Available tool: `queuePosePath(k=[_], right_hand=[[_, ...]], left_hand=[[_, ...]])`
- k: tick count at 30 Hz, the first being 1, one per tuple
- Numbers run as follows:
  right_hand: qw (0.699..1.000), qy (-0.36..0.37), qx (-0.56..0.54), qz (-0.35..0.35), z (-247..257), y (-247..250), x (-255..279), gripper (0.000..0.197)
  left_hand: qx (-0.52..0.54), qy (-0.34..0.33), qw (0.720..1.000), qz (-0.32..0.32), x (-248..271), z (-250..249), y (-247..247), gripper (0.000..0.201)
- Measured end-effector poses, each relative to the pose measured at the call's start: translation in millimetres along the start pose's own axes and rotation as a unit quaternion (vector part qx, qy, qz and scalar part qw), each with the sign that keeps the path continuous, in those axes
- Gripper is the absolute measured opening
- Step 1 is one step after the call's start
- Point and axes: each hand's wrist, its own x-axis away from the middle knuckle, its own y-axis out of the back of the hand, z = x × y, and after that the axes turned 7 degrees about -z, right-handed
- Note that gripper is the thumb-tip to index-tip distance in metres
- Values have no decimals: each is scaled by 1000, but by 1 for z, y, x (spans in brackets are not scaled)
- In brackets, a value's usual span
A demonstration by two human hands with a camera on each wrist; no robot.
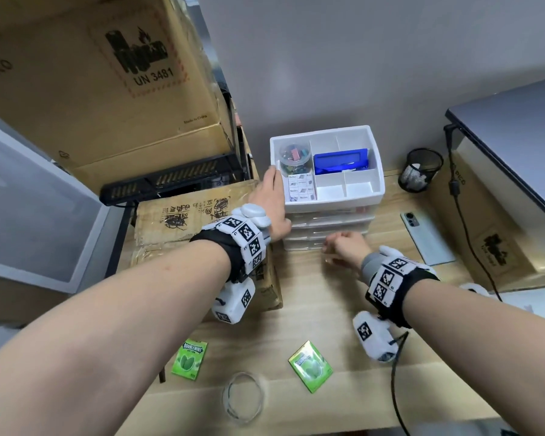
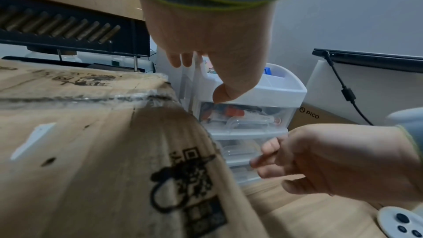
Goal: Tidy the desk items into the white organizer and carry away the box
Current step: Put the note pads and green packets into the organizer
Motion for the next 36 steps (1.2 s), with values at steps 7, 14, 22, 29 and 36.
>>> queuePosePath(k=[7, 14, 22, 29, 36], right_hand=[[965, -101, -244, -2, 7, -7, -10, 38], [960, -126, -248, -21, 2, -6, -14, 36], [961, -138, -240, -12, -2, -13, -8, 26], [965, -144, -217, -18, -31, -3, 12, 18], [969, -146, -196, -34, -53, -1, 36, 21]], left_hand=[[-12, 9, 1000, -5, 1, -5, 3, 98], [-8, 8, 1000, -2, 0, -6, 2, 100], [-36, 41, 999, 5, -2, -9, -2, 97], [-30, 55, 998, 6, -4, -10, -5, 97], [9, 50, 998, 36, -9, -5, -3, 94]])
